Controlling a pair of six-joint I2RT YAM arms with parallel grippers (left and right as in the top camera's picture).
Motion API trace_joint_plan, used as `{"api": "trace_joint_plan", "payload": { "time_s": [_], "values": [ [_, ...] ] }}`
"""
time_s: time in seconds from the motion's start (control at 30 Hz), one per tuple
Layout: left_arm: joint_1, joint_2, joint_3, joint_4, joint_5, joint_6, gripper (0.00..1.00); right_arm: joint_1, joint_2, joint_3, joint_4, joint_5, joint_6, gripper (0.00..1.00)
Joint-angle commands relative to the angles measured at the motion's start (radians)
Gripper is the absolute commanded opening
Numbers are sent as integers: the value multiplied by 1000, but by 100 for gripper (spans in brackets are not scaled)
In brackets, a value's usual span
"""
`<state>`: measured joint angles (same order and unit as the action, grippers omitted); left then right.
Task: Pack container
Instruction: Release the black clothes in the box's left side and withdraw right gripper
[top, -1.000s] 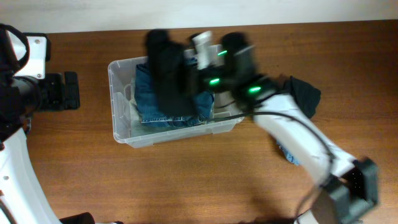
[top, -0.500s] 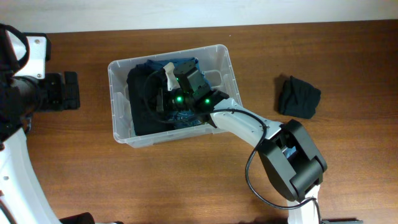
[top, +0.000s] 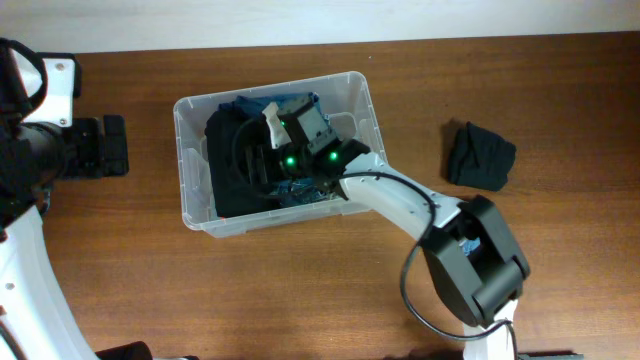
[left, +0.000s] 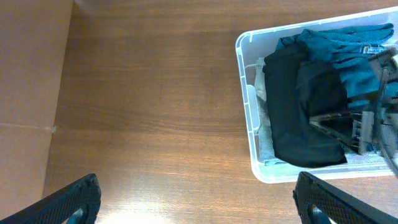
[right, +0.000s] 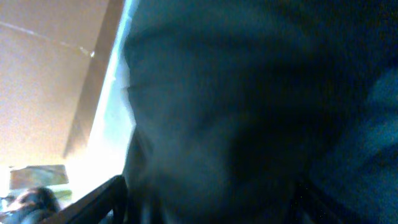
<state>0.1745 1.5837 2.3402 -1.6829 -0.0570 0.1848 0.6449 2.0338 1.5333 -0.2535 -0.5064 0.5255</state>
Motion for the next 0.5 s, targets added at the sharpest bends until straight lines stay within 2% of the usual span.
{"api": "trace_joint_plan", "payload": {
  "time_s": [0.0,0.03,0.07,0.1,0.13,0.17,0.27,0.47],
  "values": [
    [4,-11,0,2,0,-12,100,-4,-125,145,-156,179,-176,70],
    [4,-11,0,2,0,-13,100,-4,-131,175,-200,200,-201,64],
    [4,-11,0,2,0,-13,100,-3,-132,217,-250,204,-231,49],
    [4,-11,0,2,0,-13,100,-3,-132,229,-264,200,-233,42],
    [4,-11,0,2,0,-13,100,-2,-132,240,-276,190,-233,22],
    [4,-11,0,2,1,-13,100,0,-132,240,-276,179,-233,14],
    [4,-11,0,2,1,-13,100,24,-107,239,-278,174,-234,6],
    [4,-11,0,2,0,-12,100,99,44,239,-283,238,-234,4]
  ]
}}
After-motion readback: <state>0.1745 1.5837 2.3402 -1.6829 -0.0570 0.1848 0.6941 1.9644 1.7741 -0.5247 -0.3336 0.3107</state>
